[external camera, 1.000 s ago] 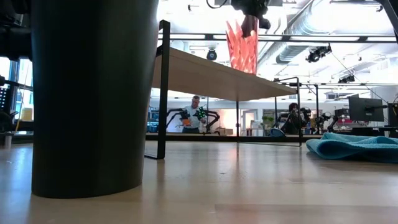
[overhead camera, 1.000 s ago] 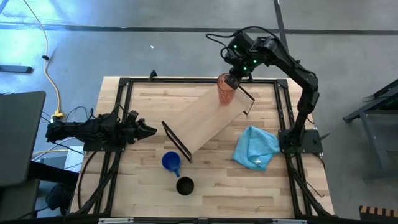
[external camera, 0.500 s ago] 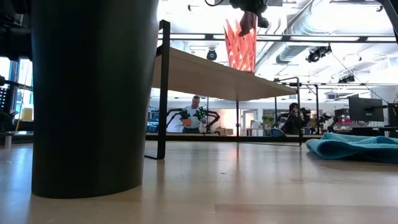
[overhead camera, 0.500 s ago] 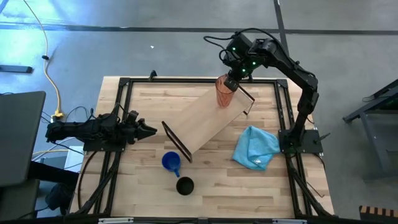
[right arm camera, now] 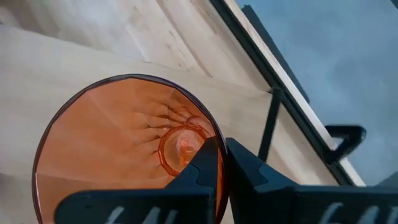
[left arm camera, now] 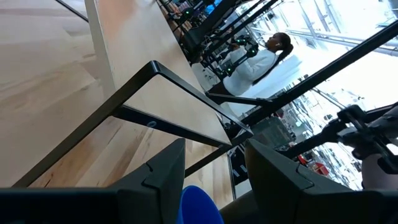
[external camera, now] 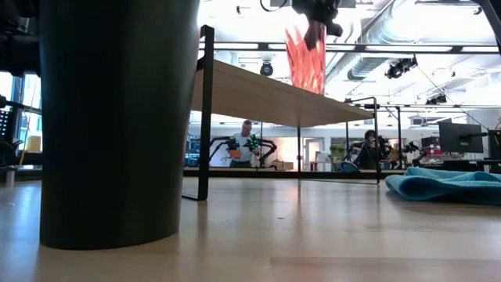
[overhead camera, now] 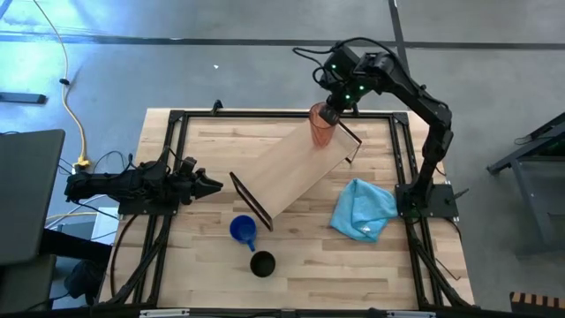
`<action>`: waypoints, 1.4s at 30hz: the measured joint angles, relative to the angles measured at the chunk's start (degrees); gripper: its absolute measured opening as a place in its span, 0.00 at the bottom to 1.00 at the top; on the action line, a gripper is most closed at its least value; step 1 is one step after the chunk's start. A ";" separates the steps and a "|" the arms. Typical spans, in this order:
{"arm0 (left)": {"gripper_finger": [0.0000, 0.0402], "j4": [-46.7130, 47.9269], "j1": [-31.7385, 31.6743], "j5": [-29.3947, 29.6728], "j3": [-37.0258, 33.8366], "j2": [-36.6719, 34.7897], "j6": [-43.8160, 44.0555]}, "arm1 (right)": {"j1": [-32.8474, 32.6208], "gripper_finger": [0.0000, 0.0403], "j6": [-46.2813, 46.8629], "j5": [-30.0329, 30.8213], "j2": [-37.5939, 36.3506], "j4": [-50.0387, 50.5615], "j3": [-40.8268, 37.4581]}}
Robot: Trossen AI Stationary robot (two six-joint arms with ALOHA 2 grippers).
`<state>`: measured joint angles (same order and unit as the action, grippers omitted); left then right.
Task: Stack small to large cups/mugs on shelf
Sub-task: Put the orange glass on the shelf
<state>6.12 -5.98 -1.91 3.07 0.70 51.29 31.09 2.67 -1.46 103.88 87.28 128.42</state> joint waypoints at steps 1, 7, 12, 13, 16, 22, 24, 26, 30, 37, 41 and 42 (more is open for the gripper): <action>0.39 0.00 0.00 0.00 -0.01 0.01 0.00 | 0.26 0.00 0.26 0.01 0.00 0.06 0.00; 0.39 0.01 0.00 0.00 -0.01 0.01 0.00 | 0.44 0.00 2.11 2.21 0.00 0.34 0.00; 0.39 0.00 0.00 0.00 -0.02 0.00 0.00 | 0.44 0.00 4.50 2.65 -0.06 0.00 -4.30; 0.39 -0.01 0.00 0.00 0.00 0.01 0.00 | 0.44 0.00 4.56 2.20 -0.32 -0.86 -5.54; 0.39 0.00 0.00 -0.03 -0.01 0.00 0.00 | 0.42 0.00 4.62 2.12 -1.08 -3.58 -9.24; 0.39 -0.01 0.00 -0.42 0.00 -0.01 0.20 | 0.36 0.00 5.03 2.01 -3.60 -8.81 -12.14; 0.39 -0.01 0.00 -0.42 0.00 0.00 0.20 | 0.76 0.00 5.03 2.39 -4.71 -7.15 -12.27; 0.39 -0.01 0.00 -0.38 -0.01 0.01 0.20 | 1.22 0.00 5.01 3.06 -5.78 -5.16 -12.35; 0.39 -0.01 0.00 0.44 0.00 0.00 -0.22 | 1.61 0.00 4.93 5.27 -6.96 -2.17 -12.35; 0.39 -0.01 0.00 1.51 0.00 0.00 -0.95 | 1.51 0.00 4.26 4.33 -7.36 -3.83 -12.35; 0.39 -0.01 0.00 1.53 0.00 0.01 -1.01 | 1.51 0.00 3.75 3.40 -7.10 -4.88 -12.74; 0.39 -0.01 0.00 1.53 0.00 0.00 -1.03 | 1.51 0.00 3.75 3.28 -7.10 -5.37 -13.05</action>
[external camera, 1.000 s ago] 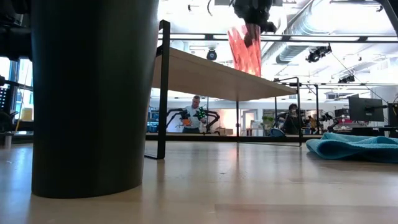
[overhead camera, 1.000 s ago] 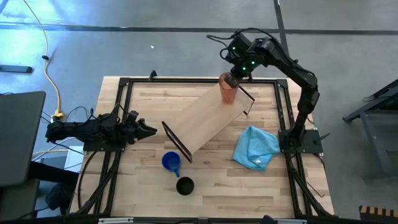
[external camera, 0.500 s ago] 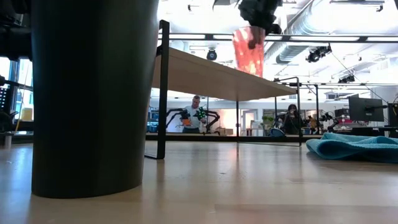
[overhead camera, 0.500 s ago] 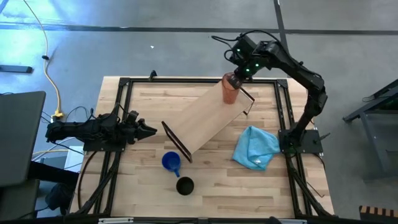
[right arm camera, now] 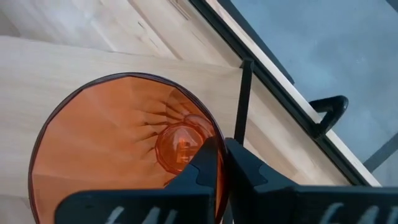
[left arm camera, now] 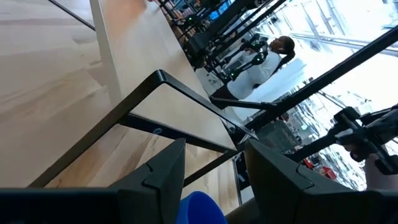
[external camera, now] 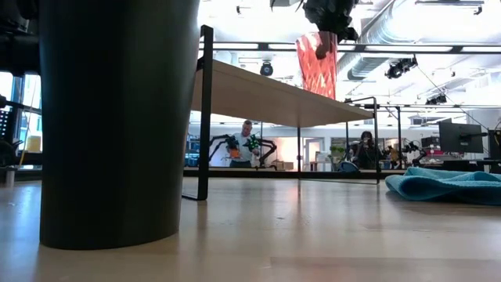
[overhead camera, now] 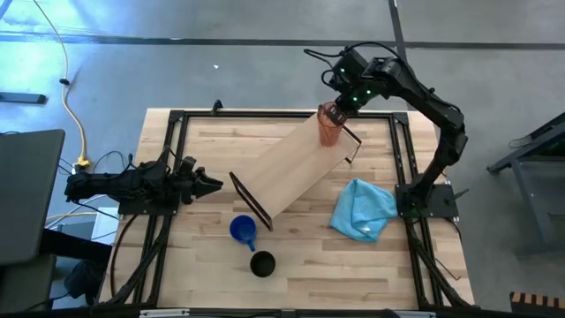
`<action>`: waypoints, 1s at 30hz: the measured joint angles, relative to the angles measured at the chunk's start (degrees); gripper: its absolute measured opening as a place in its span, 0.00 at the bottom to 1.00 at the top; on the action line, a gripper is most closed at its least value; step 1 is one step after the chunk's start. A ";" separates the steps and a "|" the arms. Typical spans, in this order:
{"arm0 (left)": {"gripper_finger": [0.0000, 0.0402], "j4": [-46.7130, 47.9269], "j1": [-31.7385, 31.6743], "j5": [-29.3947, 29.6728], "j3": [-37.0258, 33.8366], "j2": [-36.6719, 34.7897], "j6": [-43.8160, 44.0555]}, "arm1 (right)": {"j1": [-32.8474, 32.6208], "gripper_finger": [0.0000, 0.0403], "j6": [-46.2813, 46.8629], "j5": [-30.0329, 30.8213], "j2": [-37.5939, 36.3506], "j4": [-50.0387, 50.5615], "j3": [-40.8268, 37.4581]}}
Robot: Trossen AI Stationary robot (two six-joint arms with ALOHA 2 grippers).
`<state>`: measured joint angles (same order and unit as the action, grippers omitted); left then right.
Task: Stack small to large cups/mugs on shelf
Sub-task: Put the orange glass on the shelf
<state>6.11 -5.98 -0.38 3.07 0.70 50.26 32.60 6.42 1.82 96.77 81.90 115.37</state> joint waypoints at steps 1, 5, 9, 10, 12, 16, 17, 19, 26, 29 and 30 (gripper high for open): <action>0.39 0.00 0.00 -0.02 0.00 0.01 -0.02 | 0.00 0.00 0.00 -0.43 0.00 -0.15 -0.06; 0.39 0.02 0.00 -0.02 -0.02 0.01 -0.05 | 0.00 0.00 -0.44 -1.00 0.08 -0.95 -0.11; 0.39 0.01 0.00 -0.02 -0.01 0.01 -0.06 | -0.02 0.00 -0.48 -1.29 0.20 -1.50 -0.11; 0.39 0.00 0.00 -0.01 -0.01 0.00 -0.06 | 0.00 0.00 -0.79 -1.29 0.20 -1.64 -0.11; 0.39 0.00 0.00 -0.02 0.00 0.00 -0.04 | 0.00 0.00 -0.92 -1.29 0.20 -1.57 -0.11; 0.39 0.02 0.00 0.00 0.00 0.01 -0.04 | 0.00 0.00 -1.08 -1.31 0.20 -1.66 -0.11; 0.39 0.00 0.00 -0.02 -0.02 0.01 -0.06 | 0.00 0.00 -1.07 -1.37 0.20 -1.69 -0.11; 0.39 0.01 0.00 -0.02 0.00 0.00 -0.05 | 0.00 0.00 -1.08 -1.37 0.20 -1.68 -0.11; 0.39 0.02 0.00 -0.02 0.00 0.01 -0.06 | 0.00 0.00 -1.12 -2.13 0.19 -1.60 -0.11; 0.39 0.02 0.00 -0.02 0.00 -0.01 -0.06 | 0.00 0.00 -1.31 -2.29 0.17 -1.42 -0.11; 0.39 0.02 0.00 -0.02 -0.01 -0.01 -0.06 | 0.00 0.00 -1.31 -2.29 0.17 -1.30 -0.11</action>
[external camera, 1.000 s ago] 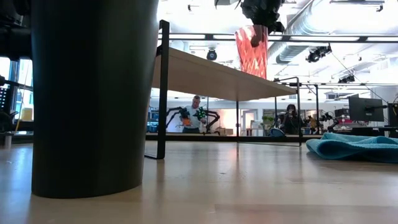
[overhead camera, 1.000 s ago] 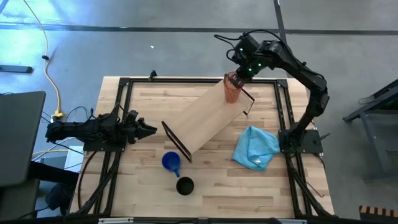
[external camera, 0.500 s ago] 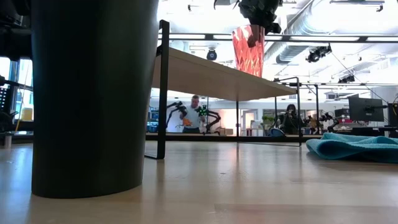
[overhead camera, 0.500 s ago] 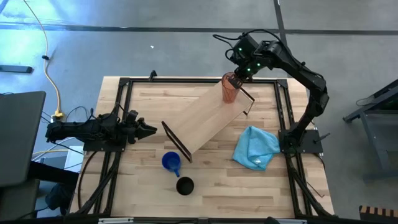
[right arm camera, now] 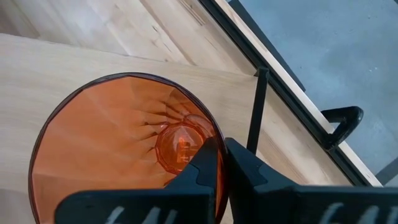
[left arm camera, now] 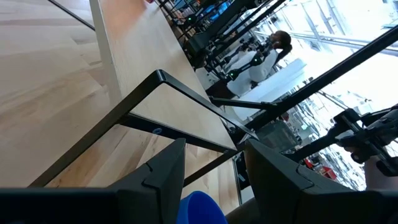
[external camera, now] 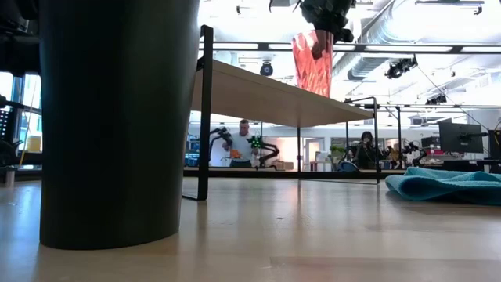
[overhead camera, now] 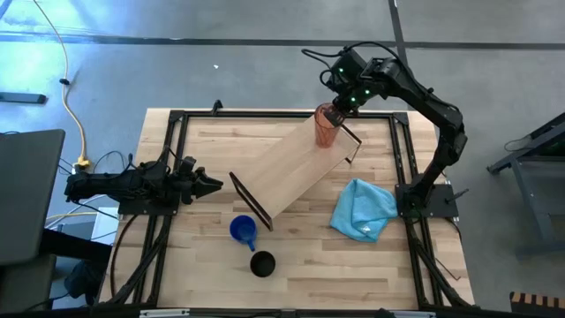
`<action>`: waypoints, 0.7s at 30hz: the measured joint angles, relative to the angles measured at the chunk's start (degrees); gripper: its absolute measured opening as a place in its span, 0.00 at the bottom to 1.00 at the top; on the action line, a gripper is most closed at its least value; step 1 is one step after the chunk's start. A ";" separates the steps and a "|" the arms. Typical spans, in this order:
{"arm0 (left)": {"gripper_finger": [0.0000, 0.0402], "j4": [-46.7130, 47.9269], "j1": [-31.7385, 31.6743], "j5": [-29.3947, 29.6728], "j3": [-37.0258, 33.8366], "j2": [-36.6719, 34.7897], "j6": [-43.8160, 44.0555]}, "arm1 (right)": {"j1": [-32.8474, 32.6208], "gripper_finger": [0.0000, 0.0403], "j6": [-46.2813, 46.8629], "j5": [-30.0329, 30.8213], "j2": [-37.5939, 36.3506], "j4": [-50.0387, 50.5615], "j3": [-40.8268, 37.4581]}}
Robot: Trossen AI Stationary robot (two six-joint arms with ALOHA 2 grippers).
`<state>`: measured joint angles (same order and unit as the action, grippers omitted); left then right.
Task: Stack small to large cups/mugs on shelf
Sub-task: Put the orange glass on the shelf
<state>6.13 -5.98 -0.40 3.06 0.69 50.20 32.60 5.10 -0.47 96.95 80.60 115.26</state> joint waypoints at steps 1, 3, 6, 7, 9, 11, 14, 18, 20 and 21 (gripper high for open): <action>0.39 0.00 0.00 0.00 0.01 0.02 0.02 | -0.01 0.00 0.00 0.00 0.00 0.12 0.00; 0.39 0.00 0.00 0.00 0.01 0.00 0.02 | 0.00 0.00 0.00 0.00 0.00 0.31 0.00; 0.39 0.00 0.00 0.01 0.01 0.00 0.01 | 0.00 0.00 0.00 0.00 0.00 0.54 0.00; 0.39 0.00 0.00 0.00 0.00 0.00 0.00 | 0.00 0.00 0.00 0.00 0.00 0.54 0.00; 0.39 0.00 0.00 0.00 0.01 0.02 -0.01 | 0.00 0.00 0.00 0.00 0.00 0.54 0.00; 0.39 0.00 0.00 0.00 0.01 0.02 0.02 | 0.00 0.02 0.00 -0.02 0.00 0.54 0.02; 0.39 0.00 0.00 0.00 0.01 0.01 0.02 | -0.01 0.04 0.25 -0.04 0.00 0.54 0.02; 0.39 0.02 0.00 0.00 0.01 0.01 0.00 | 0.00 0.07 0.43 -0.05 0.07 0.54 0.06; 0.39 0.02 0.00 0.00 0.01 0.01 0.01 | 0.00 0.08 0.42 -0.09 0.26 0.69 0.07; 0.39 0.02 0.00 0.00 0.01 0.01 0.01 | -0.04 0.08 0.42 -0.11 0.47 0.69 0.07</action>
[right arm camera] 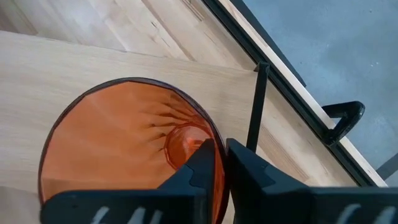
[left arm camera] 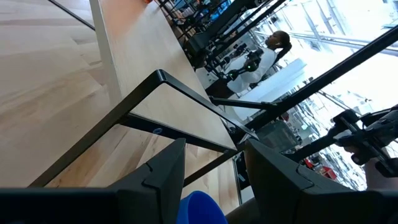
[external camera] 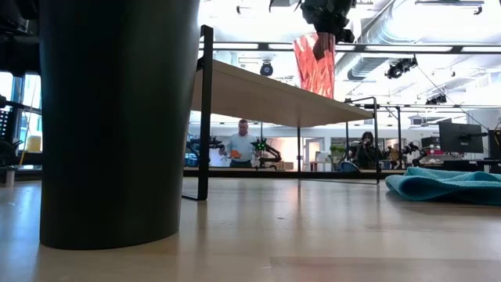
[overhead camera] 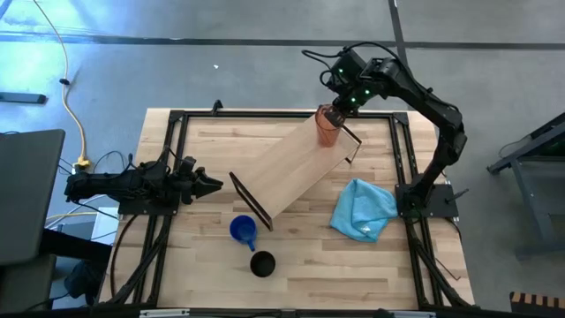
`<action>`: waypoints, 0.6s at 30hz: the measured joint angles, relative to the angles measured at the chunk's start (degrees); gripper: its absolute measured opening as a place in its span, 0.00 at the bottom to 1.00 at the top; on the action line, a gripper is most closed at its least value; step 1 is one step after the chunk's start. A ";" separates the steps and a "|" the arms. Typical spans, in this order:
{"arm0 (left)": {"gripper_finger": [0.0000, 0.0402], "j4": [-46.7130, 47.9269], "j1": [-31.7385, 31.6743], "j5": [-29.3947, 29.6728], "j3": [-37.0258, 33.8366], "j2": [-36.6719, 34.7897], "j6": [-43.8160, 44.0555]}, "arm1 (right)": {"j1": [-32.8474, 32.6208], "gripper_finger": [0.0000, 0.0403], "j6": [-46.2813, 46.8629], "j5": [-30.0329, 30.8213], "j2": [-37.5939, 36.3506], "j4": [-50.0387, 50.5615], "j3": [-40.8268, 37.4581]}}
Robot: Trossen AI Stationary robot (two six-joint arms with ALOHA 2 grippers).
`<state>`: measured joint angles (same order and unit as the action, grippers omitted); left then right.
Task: Stack small to large cups/mugs on shelf
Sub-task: Put the orange glass on the shelf
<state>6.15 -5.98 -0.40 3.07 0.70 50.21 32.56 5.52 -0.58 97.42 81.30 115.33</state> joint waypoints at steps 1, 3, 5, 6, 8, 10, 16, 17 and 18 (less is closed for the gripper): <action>0.39 0.00 0.00 0.00 0.00 -0.01 0.01 | -0.07 0.08 0.00 -0.13 0.28 -0.02 0.00; 0.39 0.00 0.00 0.00 0.00 0.01 0.01 | -0.07 0.08 -0.02 -0.40 0.86 0.04 0.00; 0.39 0.00 0.00 0.00 0.00 0.01 0.01 | -0.09 0.08 -0.19 -0.58 1.31 0.06 0.00; 0.39 0.00 0.00 0.00 -0.01 0.00 0.01 | -0.09 0.08 -0.27 -0.88 1.56 0.09 0.00; 0.39 0.00 0.00 0.00 -0.01 0.00 0.01 | -0.09 0.08 -0.45 -1.10 2.00 0.10 0.00; 0.39 0.00 0.00 0.00 0.00 0.01 0.01 | -0.09 0.08 -0.72 -1.14 2.08 0.09 0.00; 0.39 0.01 0.00 0.00 0.00 0.00 0.01 | -0.09 0.08 -1.05 -1.14 2.08 0.47 0.00; 0.39 0.00 0.00 0.00 0.00 0.01 0.01 | -0.09 0.07 -1.10 -1.14 2.08 0.60 0.00; 0.39 0.00 0.00 0.00 0.00 -0.01 0.01 | -0.09 0.07 -1.38 -1.14 2.08 0.65 0.00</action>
<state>6.15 -5.98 -0.40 3.07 0.69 50.22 32.47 4.14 -1.72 99.50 81.95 115.33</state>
